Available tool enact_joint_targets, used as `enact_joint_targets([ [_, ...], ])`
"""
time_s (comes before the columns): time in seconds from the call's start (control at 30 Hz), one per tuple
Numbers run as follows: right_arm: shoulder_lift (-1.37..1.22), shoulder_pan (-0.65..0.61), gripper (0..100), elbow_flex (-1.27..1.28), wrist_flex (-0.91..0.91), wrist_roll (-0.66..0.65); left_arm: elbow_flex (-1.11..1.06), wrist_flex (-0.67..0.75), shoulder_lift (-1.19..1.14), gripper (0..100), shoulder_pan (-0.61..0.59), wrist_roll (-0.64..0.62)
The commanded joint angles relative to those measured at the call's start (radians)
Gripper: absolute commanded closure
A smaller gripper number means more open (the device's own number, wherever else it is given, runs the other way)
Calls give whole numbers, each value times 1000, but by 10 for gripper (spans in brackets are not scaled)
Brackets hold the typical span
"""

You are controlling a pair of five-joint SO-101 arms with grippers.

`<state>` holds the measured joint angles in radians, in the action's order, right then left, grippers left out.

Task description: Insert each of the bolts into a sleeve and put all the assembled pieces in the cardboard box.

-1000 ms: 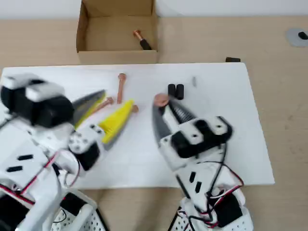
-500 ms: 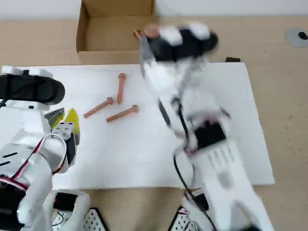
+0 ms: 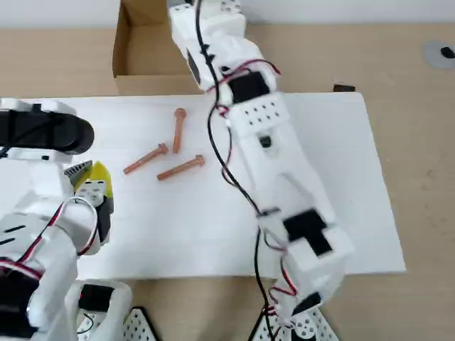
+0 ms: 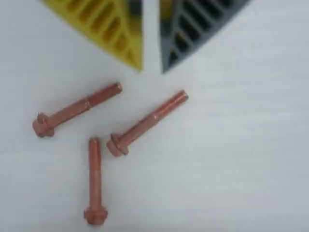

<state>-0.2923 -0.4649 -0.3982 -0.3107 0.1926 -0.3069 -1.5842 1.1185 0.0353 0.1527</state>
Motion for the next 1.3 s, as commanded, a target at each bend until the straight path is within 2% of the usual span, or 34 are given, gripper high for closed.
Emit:
enact_joint_targets([
  [0.0, -130, 33, 989, -214, 32, -5, -58, -5, -8, 972, -12, 8],
  [0.23, -513, 108, 989, -516, 31, -3, -190, 3, -8, 972, -12, 8],
  [0.47, -808, 124, 986, -799, -34, -17, -207, 5, -8, 970, -5, 8],
  [0.67, -949, 124, 986, -941, -68, -38, -204, 5, -8, 969, -5, 8],
  [0.93, -981, 125, 985, -957, -146, -38, -203, -3, -8, 970, -5, 6],
  [1.03, -981, 124, 929, -957, -198, -40, -203, -3, -8, 970, -5, 6],
  [1.27, -977, 124, 705, -964, -324, -40, -201, -3, -7, 969, -5, 6],
])
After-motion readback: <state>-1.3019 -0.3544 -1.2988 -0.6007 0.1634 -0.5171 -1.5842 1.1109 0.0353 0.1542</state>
